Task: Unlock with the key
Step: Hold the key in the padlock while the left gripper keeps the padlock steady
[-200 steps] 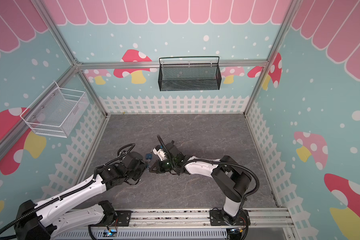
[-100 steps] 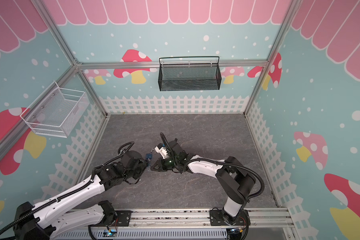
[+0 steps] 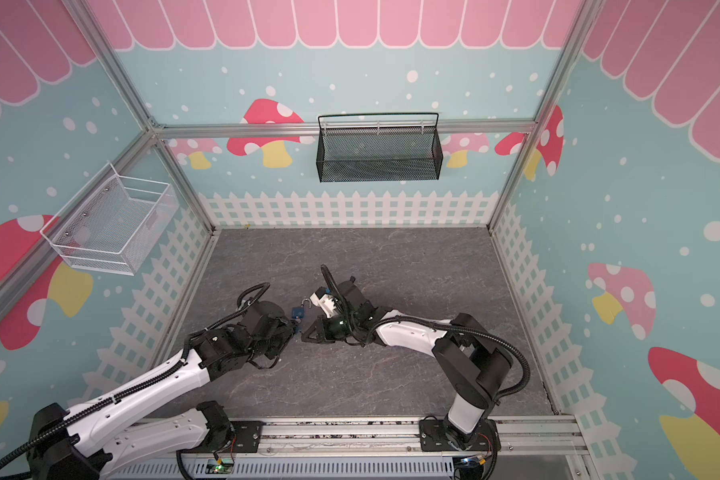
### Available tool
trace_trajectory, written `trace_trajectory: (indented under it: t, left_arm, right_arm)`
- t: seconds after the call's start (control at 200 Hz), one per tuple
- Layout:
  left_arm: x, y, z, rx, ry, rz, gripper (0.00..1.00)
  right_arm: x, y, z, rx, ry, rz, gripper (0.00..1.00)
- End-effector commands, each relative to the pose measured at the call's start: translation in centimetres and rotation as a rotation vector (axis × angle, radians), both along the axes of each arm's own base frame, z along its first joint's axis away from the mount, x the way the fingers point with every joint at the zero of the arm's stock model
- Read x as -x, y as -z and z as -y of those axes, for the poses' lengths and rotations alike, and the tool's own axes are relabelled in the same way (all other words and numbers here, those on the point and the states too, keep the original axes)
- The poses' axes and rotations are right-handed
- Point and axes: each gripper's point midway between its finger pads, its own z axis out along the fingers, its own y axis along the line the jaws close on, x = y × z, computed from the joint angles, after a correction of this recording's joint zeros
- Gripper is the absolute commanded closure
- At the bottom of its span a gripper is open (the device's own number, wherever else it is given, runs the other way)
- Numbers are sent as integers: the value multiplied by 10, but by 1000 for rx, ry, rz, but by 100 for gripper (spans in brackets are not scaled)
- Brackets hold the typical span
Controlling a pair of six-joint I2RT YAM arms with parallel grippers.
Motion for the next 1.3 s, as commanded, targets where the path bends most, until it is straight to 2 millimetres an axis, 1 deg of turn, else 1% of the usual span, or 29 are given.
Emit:
trace_trajectory:
  t: [0.0,0.105,0.175,0.325,0.45,0.535,0.68,0.76,0.83,0.895,0.94,1.131,1.201,1.291]
  left_arm:
    - [10,12,-3,-44,16,-59,100]
    - [7,6,0,-11,-1,-49,100]
    - [4,4,4,31,-17,-40,100]
    - [1,-2,20,133,-17,-33,100]
    - [2,-6,23,157,-10,-32,100]
    - [5,-5,24,150,10,-30,100]
    - [16,6,16,88,32,-61,100]
    - [20,12,3,23,20,-71,100]
    - [21,14,-7,-16,-3,-64,100]
    - [20,14,-13,-36,-16,-49,100]
    - [20,14,-16,-47,-20,-50,100]
    - [18,16,-23,-79,-36,-46,100]
    - [16,14,-23,-74,-43,-37,100]
    - [9,9,-21,-45,-65,-7,100]
  right_arm:
    - [-12,-28,-5,-69,27,79,100]
    - [-12,-25,-8,-56,38,84,100]
    - [-8,-25,-15,-63,26,78,100]
    - [2,-26,-29,-87,11,63,100]
    - [-7,-24,-26,-70,76,79,100]
    - [-14,-30,-25,-79,93,105,100]
    - [-20,-41,-22,-116,78,92,100]
    - [-22,-49,-20,-130,80,97,100]
    - [-20,-53,-22,-140,61,88,100]
    - [-16,-52,-25,-143,31,61,100]
    - [-15,-47,-26,-133,24,54,100]
    - [-17,-31,-20,-49,24,84,100]
    - [-14,-30,-21,-54,0,79,100]
    - [-7,-34,-26,-92,-42,52,100]
